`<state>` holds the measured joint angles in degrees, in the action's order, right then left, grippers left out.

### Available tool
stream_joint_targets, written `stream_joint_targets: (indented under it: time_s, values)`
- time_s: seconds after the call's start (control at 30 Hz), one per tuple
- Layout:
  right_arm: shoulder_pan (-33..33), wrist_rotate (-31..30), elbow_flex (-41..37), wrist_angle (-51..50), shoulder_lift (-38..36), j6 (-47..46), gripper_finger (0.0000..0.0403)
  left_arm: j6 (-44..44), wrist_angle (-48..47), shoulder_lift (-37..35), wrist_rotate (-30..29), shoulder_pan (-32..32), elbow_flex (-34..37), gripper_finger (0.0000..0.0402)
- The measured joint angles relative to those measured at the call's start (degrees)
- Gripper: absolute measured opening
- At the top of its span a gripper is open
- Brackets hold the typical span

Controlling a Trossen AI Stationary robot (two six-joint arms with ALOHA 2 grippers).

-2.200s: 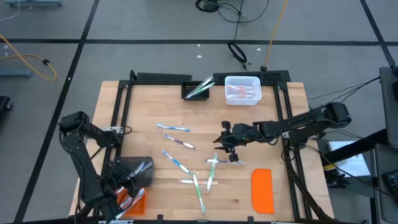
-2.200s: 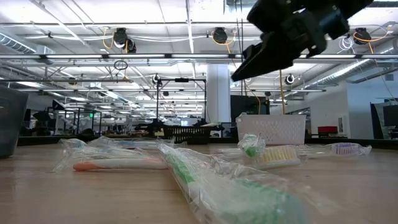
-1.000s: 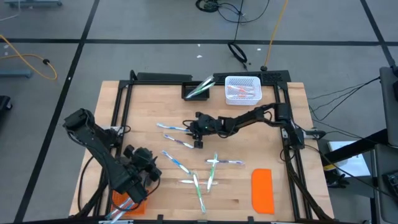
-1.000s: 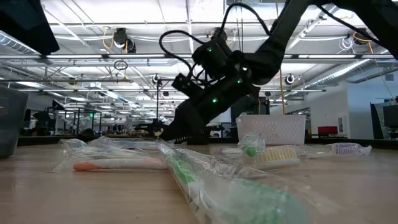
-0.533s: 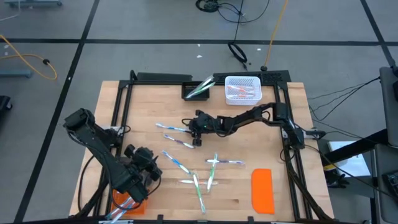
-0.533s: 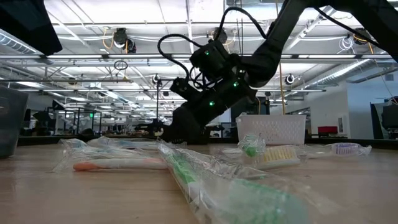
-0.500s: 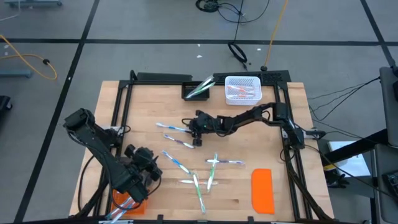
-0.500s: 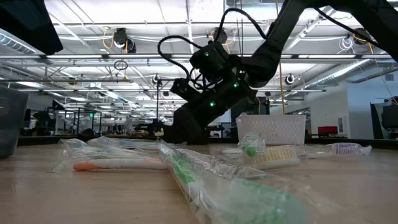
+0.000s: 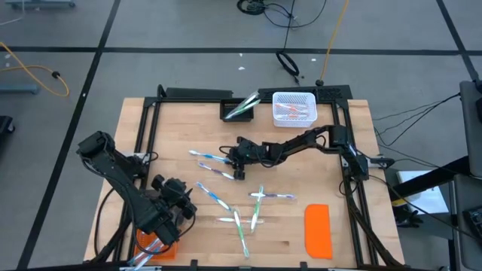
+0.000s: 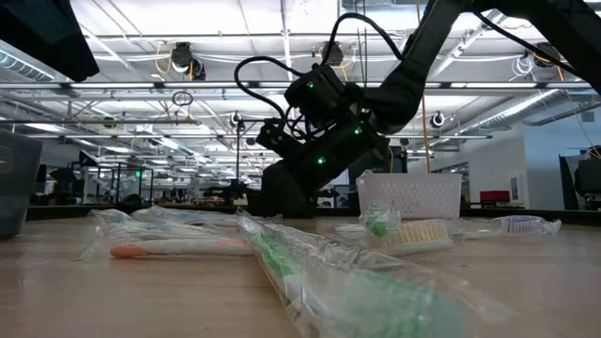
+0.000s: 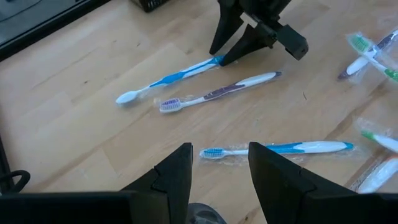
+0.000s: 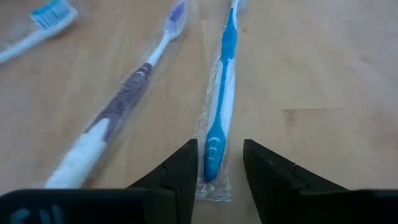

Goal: Pick & Place Toothbrushes
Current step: Put the blue toothbrush into the orange bin

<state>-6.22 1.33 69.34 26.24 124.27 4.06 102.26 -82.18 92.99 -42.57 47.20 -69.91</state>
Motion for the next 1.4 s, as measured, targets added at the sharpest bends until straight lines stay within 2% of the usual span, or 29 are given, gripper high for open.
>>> stream_joint_targets:
  time_s: [0.1,0.2,0.27,0.57,0.77,1.0,1.17,1.3,1.4]
  values:
    - [-0.02,1.67,0.00,-0.97,0.00,-1.34,0.0086,0.00,0.01,0.00,0.00,0.00,0.00,0.0157]
    - [-0.09,1.62,0.02,-2.13,-0.04,-0.86,0.0030,0.00,0.00,0.00,-0.02,0.00,0.00,0.0157]
    - [-0.09,1.54,0.02,-2.24,-0.07,-0.16,0.0015,0.00,0.01,0.00,-0.02,0.00,0.00,0.0157]
    - [0.08,1.41,-0.04,-1.72,-0.20,-0.38,0.0011,0.27,0.01,0.00,-0.11,0.00,0.00,0.0157]
    - [1.17,1.73,-0.25,-2.63,-2.52,-0.63,0.0009,0.51,0.08,0.00,-2.99,0.00,0.00,0.0157]
    - [3.48,1.56,-0.20,-3.82,-10.89,1.42,0.0006,1.77,0.36,0.00,-6.38,-0.62,0.00,0.0157]
    - [5.38,-2.44,-0.20,-6.11,-17.45,4.05,0.0005,1.75,1.08,0.00,-7.04,-1.67,0.00,0.0157]
    - [6.71,-2.90,-0.94,-6.59,-22.52,4.21,0.0005,1.84,1.43,0.00,-7.54,-2.77,0.00,0.0157]
    - [7.91,-3.86,-2.14,-6.32,-25.98,5.09,0.0005,1.88,1.73,0.00,-11.57,-3.32,0.00,0.0157]
